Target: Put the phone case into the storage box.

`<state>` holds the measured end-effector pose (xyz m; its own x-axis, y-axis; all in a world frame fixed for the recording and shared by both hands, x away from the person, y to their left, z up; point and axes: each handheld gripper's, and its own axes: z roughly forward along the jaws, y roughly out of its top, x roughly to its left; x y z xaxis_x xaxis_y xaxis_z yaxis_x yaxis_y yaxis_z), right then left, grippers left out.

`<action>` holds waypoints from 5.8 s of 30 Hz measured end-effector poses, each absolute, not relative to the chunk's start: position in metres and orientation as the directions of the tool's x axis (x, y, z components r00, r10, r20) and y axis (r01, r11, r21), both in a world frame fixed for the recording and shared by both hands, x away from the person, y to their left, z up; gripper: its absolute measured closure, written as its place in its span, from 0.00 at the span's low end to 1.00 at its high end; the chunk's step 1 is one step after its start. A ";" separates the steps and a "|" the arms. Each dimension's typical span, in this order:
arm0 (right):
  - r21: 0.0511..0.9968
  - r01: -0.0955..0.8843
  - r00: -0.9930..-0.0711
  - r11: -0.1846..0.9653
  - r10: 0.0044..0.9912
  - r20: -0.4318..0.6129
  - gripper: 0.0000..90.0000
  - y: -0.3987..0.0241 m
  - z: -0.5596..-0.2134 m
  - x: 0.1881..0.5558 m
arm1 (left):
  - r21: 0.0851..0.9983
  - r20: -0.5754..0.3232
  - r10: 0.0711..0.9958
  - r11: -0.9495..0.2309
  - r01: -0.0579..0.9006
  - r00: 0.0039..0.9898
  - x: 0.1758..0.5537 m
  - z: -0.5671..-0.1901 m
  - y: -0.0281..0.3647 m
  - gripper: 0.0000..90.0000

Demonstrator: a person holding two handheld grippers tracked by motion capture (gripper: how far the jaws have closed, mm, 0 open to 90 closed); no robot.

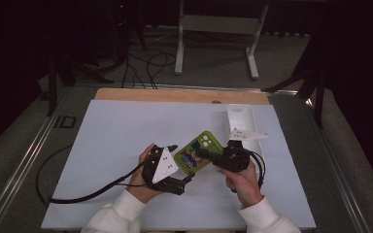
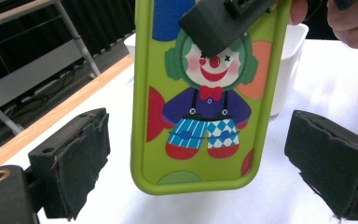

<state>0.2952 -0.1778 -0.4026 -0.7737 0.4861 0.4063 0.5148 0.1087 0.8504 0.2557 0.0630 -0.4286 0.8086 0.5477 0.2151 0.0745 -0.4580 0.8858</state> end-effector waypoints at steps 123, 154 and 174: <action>0.881 0.362 -0.873 0.304 0.442 0.205 0.15 -0.189 -0.394 0.278 | 0.879 -0.063 0.245 -0.446 0.170 0.968 0.270 -0.432 0.078 0.86; 0.897 0.389 -0.813 0.211 0.537 0.226 0.10 -0.195 -0.392 0.276 | 0.895 -0.008 0.415 -0.403 0.191 0.910 0.270 -0.431 0.078 0.86; 0.898 0.409 -0.778 0.164 0.577 0.249 0.10 -0.189 -0.388 0.276 | 0.909 0.037 0.515 -0.373 0.185 0.857 0.267 -0.430 0.076 0.86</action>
<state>0.2764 -0.1892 -0.3882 -0.7777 0.5773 0.2487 0.4087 0.1637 0.8979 0.2668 0.0755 -0.4302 0.8567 0.5146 0.0366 0.1852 -0.3730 0.9092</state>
